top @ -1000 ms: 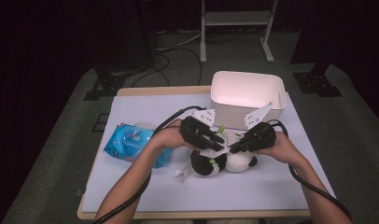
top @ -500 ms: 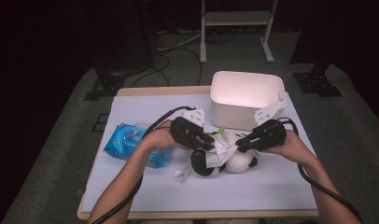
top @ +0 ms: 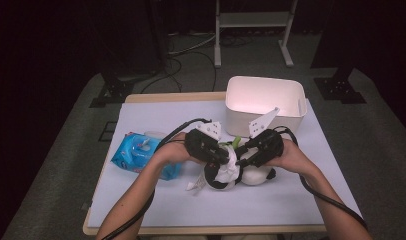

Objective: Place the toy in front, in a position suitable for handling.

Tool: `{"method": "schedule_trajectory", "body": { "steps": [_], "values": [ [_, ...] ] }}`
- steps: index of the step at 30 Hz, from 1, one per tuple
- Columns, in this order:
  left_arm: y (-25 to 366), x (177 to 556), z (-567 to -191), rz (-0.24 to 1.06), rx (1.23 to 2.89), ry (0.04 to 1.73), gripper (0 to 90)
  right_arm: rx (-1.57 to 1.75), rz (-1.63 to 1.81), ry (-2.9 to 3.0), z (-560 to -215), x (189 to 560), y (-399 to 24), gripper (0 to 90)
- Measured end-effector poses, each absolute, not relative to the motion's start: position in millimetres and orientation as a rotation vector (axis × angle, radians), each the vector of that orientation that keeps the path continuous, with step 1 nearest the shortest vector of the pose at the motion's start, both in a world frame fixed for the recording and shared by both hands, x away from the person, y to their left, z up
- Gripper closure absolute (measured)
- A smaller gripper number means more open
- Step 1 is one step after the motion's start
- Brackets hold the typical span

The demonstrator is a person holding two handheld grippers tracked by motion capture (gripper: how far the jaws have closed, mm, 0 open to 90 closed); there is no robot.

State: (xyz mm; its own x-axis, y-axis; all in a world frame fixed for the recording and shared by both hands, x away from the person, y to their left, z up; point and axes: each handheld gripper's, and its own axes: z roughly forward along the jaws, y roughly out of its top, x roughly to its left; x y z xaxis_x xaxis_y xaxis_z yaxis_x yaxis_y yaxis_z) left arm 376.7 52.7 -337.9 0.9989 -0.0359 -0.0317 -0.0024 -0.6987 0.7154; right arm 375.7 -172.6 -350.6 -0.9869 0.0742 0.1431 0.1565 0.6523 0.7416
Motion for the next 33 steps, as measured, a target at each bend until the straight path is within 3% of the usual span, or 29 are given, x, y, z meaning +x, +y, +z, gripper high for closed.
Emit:
{"method": "schedule_trajectory", "body": {
  "steps": [3,4,5,6,18,33],
  "values": [
    [52,376,-339,-0.055,2.35,-0.025,75.4,-0.197,-1.256,-2.753,-351,376,-171,56.2],
    [51,376,-339,-0.05,2.353,-0.024,75.5,-0.184,-1.255,-2.745,-352,376,-170,66.6],
    [51,376,-339,-0.05,2.353,-0.024,75.7,-0.184,-1.255,-2.745,-352,376,-170,66.6],
    [52,377,-338,-0.052,2.351,-0.022,75.6,-0.166,-1.25,-2.754,-351,375,-170,76.8],
    [65,377,-331,-0.049,2.34,0.002,71.6,-0.22,-1.244,-2.77,-344,371,-194,80.8],
    [70,378,-338,-0.074,2.341,0.029,70.3,-0.441,-1.144,-2.881,-335,368,-261,80.9]
  ]
}}
